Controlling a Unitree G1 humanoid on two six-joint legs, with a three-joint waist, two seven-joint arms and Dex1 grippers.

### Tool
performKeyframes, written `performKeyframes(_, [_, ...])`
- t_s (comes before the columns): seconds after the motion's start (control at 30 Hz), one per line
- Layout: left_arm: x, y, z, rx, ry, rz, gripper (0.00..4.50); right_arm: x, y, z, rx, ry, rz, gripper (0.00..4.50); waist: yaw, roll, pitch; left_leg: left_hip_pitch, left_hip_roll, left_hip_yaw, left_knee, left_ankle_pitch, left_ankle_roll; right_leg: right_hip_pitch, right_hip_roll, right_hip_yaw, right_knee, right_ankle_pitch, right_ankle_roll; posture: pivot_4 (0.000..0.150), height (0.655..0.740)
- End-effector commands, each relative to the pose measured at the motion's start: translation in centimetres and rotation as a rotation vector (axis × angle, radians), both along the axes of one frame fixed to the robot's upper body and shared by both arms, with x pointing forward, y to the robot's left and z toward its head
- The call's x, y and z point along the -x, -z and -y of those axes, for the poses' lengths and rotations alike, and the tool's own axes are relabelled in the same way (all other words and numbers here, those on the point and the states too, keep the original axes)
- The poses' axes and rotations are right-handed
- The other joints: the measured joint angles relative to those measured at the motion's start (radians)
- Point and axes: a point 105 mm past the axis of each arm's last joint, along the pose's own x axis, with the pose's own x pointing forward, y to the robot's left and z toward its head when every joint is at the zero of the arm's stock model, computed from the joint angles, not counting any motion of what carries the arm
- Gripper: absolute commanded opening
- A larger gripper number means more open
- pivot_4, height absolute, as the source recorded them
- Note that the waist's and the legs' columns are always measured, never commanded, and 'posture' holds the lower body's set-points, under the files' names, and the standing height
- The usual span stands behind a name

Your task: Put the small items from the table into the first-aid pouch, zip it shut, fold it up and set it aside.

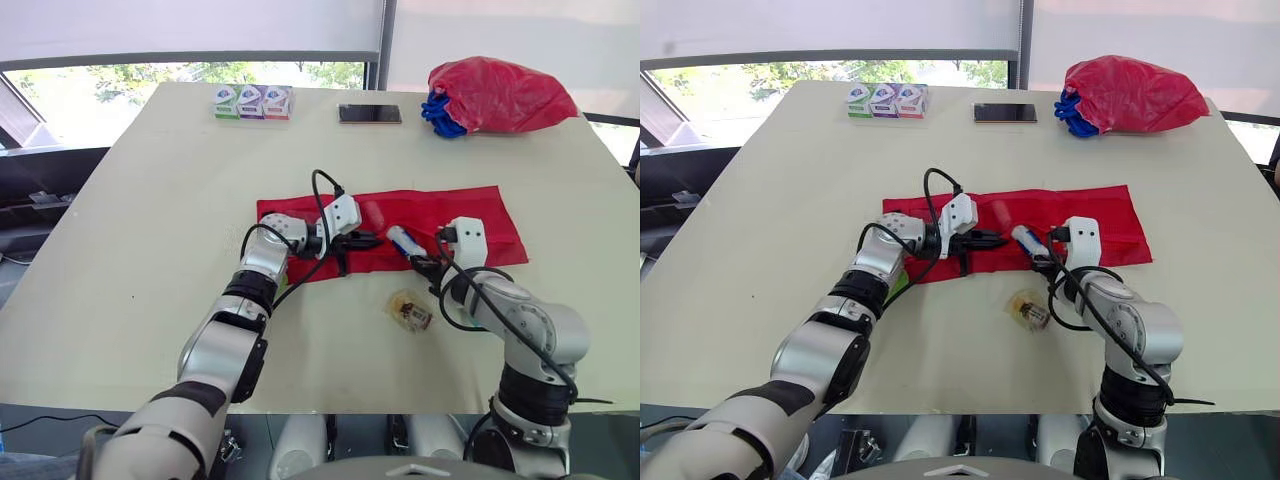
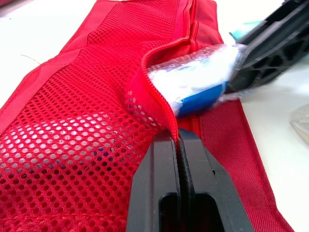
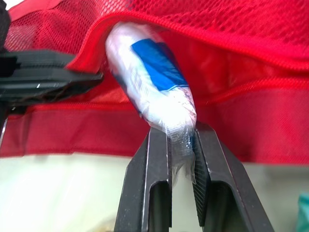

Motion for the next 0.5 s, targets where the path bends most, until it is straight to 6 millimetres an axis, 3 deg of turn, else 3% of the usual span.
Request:
performKeyframes(0.03, [-0.1, -1.4, 0.8, 0.039, 0.029, 0.041, 0.0, 0.5, -0.6, 0.1, -0.008, -0.014, 0.019, 0.03, 0.0, 0.0, 0.0, 0.0, 0.0, 0.0, 0.0, 0.0, 0.0, 0.0, 0.0, 0.0, 0.0, 0.0, 0.0, 0.15, 0.74])
performKeyframes(0.5, [1.2, -1.0, 1.7, 0.054, 0.102, 0.05, 0.0, -1.1, -2.0, -3.8, -0.061, -0.123, 0.05, 0.03, -0.005, 0.0, 0.0, 0.0, 0.0, 0.0, -0.001, 0.0, 0.0, 0.0, 0.0, 0.0, -0.001, 0.0, 0.0, 0.15, 0.74])
